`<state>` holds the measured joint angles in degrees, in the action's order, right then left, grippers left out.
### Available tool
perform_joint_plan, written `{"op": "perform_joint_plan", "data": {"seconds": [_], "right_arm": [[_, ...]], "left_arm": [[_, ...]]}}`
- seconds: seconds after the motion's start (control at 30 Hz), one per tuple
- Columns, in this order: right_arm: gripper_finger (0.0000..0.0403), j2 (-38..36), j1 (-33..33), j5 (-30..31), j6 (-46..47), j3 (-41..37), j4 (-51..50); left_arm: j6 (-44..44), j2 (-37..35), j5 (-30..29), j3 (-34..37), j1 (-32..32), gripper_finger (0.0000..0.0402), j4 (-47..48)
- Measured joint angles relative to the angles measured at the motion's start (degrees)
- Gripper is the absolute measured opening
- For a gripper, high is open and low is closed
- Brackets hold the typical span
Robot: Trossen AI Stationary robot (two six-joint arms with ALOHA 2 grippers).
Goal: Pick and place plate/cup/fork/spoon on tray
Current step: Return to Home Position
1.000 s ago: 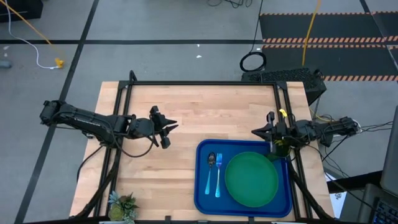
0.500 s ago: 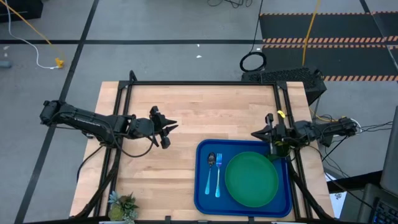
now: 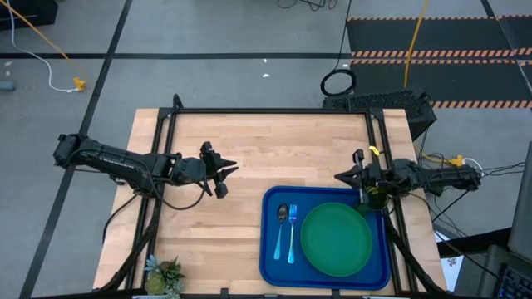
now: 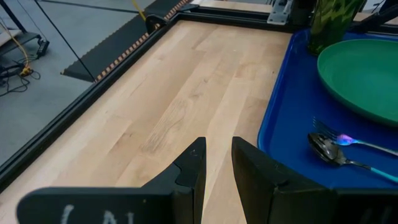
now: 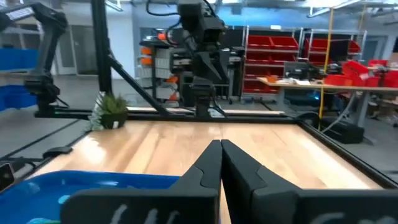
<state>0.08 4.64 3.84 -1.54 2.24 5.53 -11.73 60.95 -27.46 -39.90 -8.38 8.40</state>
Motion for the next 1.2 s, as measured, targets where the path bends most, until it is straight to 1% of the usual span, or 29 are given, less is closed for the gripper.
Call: {"op": "perform_joint_plan", "data": {"seconds": [0.1,0.27,0.47,0.63,1.2], "right_arm": [[0.0,-0.02,-1.61,-1.27,0.77,-0.02,-1.3],[0.0,-0.02,-3.24,-1.12,-0.49,-0.07,-1.67],[0.0,-0.02,-3.23,-1.14,0.12,-0.13,-3.44],[0.0,-0.02,-3.23,-1.11,1.27,-0.15,-3.02],[0.0,-0.02,-3.21,-0.94,7.04,-0.22,-2.6]], "left_arm": [[-0.02,0.0,0.46,0.0,0.0,0.0081,-0.02],[-0.22,0.0,0.64,0.0,0.0,0.0081,-0.03],[-0.39,0.0,0.66,0.0,0.0,0.0081,-0.02],[-0.2,0.0,1.73,0.0,0.0,0.0081,-0.04],[0.0,0.0,1.73,0.0,0.0,0.0081,-0.04]]}}
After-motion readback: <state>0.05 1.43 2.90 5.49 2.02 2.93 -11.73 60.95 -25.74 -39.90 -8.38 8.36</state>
